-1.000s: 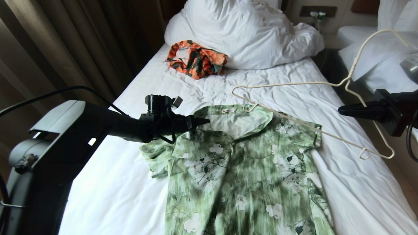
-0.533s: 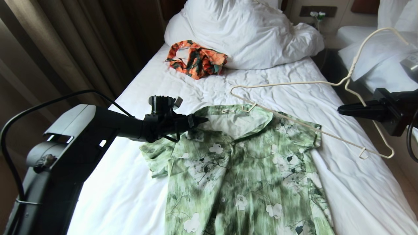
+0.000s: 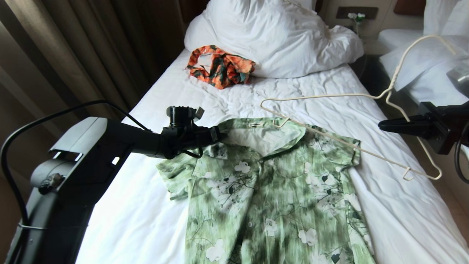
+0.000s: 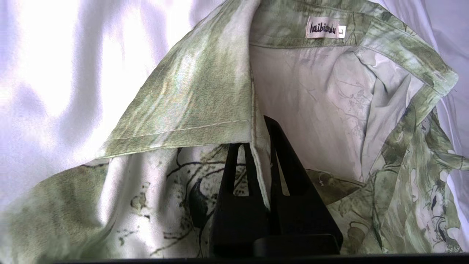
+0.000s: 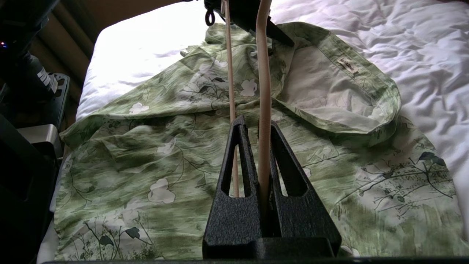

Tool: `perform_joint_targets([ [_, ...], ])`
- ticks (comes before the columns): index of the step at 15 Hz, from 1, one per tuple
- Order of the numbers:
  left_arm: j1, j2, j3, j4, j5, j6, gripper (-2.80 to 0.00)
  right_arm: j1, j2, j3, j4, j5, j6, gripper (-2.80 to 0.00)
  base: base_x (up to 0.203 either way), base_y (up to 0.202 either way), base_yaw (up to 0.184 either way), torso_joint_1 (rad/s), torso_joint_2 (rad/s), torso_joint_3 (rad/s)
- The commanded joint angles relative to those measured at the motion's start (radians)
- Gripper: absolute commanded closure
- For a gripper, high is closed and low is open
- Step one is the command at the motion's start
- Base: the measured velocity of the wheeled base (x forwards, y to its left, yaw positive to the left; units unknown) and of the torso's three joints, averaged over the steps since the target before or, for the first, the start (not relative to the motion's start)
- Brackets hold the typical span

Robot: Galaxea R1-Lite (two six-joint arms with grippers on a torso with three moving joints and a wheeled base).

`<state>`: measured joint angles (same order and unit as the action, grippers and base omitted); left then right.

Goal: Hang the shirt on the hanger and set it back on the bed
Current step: Lift the shirt and hanger

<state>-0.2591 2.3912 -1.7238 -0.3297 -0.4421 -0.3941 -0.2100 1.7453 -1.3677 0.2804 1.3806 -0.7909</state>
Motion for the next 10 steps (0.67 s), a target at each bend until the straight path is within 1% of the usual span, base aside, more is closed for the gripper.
perform_joint_targets([
  [1, -0.001, -0.072, 0.054, -0.004, -0.002, -0.019, 0.0, 0.0, 0.02, -0.003, 0.0, 0.006, -0.004, 0.0, 0.0, 0.0, 0.0, 0.0, 0.0, 0.0],
  [3, -0.001, -0.174, 0.146, -0.004, -0.005, -0.03, 0.0, 0.0, 0.045, -0.001, 0.001, -0.037, -0.004, 0.0, 0.0, 0.0, 0.0, 0.0, 0.0, 0.0],
  [5, -0.002, -0.298, 0.272, -0.005, -0.01, -0.031, 0.0, -0.006, 0.057, 0.005, 0.003, -0.045, -0.004, 0.0, 0.0, 0.0, 0.0, 0.0, 0.0, 0.0],
  [7, -0.02, -0.389, 0.392, -0.023, -0.001, -0.023, 0.0, -0.008, 0.058, 0.046, -0.002, -0.066, -0.006, 0.0, 0.0, 0.0, 0.0, 0.0, 0.0, 0.0],
  [9, -0.045, -0.447, 0.454, -0.081, 0.03, -0.011, 0.0, -0.009, 0.06, 0.088, -0.053, -0.076, -0.006, 0.0, 0.0, 0.0, 0.0, 0.0, 0.0, 0.0],
  [10, -0.056, -0.478, 0.474, -0.085, 0.039, -0.009, 0.0, -0.007, 0.059, 0.099, -0.079, -0.082, -0.004, 0.0, 0.0, 0.0, 0.0, 0.0, 0.0, 0.0],
])
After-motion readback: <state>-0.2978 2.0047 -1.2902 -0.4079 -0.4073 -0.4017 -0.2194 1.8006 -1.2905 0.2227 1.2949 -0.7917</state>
